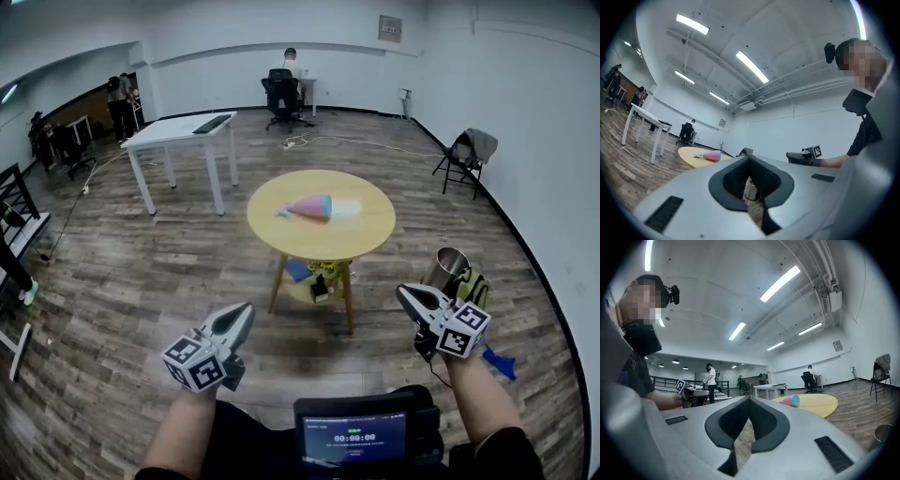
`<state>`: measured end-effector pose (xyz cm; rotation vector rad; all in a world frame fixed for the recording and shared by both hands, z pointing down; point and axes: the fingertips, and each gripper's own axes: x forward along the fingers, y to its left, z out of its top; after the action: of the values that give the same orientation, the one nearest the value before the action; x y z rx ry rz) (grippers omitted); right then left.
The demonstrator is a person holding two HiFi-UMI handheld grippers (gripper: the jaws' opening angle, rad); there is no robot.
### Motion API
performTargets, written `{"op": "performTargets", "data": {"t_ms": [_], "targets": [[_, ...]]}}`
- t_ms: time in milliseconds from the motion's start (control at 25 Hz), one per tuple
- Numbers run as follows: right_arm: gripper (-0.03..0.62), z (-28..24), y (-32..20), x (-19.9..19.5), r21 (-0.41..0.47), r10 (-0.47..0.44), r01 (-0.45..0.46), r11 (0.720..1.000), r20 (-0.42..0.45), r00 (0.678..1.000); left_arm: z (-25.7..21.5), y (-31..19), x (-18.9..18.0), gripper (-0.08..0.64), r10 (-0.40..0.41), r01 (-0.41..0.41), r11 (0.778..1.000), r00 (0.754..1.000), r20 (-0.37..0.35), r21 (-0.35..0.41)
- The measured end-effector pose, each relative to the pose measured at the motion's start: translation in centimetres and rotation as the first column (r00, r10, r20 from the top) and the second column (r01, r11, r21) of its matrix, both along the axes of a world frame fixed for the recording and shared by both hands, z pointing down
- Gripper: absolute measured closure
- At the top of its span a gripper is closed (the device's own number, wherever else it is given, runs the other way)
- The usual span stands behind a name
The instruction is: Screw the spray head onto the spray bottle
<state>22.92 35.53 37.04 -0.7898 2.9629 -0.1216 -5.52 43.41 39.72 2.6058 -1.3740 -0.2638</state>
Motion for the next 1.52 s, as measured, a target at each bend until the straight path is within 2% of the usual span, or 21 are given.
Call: {"op": "performTargets", "data": {"t_ms": [200, 320, 520, 680, 960, 1120, 1280, 1520], "targets": [[0.577, 2.0, -2.3, 0.3, -0.026, 0.021, -0.022, 0.999, -0.013, 1.0, 1.7, -2.3, -0.1, 0.554, 0.015, -0.015, 0.999, 1.0, 0.011, -0.029], [0.577, 3.7, -5.7, 0.4, -0.054, 0.041, -0.041, 0.998, -0.001, 0.999, 3.0, -5.8, -0.3, 0.554, 0.028, -0.027, 0.998, 1.0, 0.009, -0.049], [0.577, 8.6, -15.8, -0.1, -0.112, 0.089, -0.091, 0.99, -0.015, 0.996, 6.4, -15.4, -1.8, 0.554, 0.042, -0.043, 0.993, 0.999, -0.013, -0.113], [0.577, 12.6, -24.4, -0.6, -0.161, 0.136, -0.138, 0.977, -0.022, 0.99, 7.6, -23.9, -3.1, 0.554, 0.05, -0.057, 0.99, 0.997, -0.051, -0.129], [0.577, 15.7, -36.0, -3.2, -0.146, 0.131, -0.139, 0.979, -0.064, 0.989, 10.1, -36.7, -4.3, 0.554, 0.101, -0.108, 0.983, 0.993, -0.053, -0.145], [0.577, 14.9, -40.7, -5.0, -0.128, 0.108, -0.118, 0.985, -0.084, 0.991, 9.6, -42.2, -5.1, 0.554, 0.119, -0.126, 0.982, 0.991, -0.06, -0.144], [0.577, 12.4, -45.1, -6.8, -0.091, 0.092, -0.097, 0.991, -0.063, 0.994, 8.3, -47.2, -5.8, 0.554, 0.129, -0.135, 0.983, 0.99, -0.055, -0.125], [0.577, 7.8, -47.9, -9.1, -0.008, 0.039, -0.04, 0.999, -0.108, 0.993, 4.5, -50.9, -7.1, 0.554, 0.122, -0.13, 0.985, 0.99, -0.07, -0.11]]}}
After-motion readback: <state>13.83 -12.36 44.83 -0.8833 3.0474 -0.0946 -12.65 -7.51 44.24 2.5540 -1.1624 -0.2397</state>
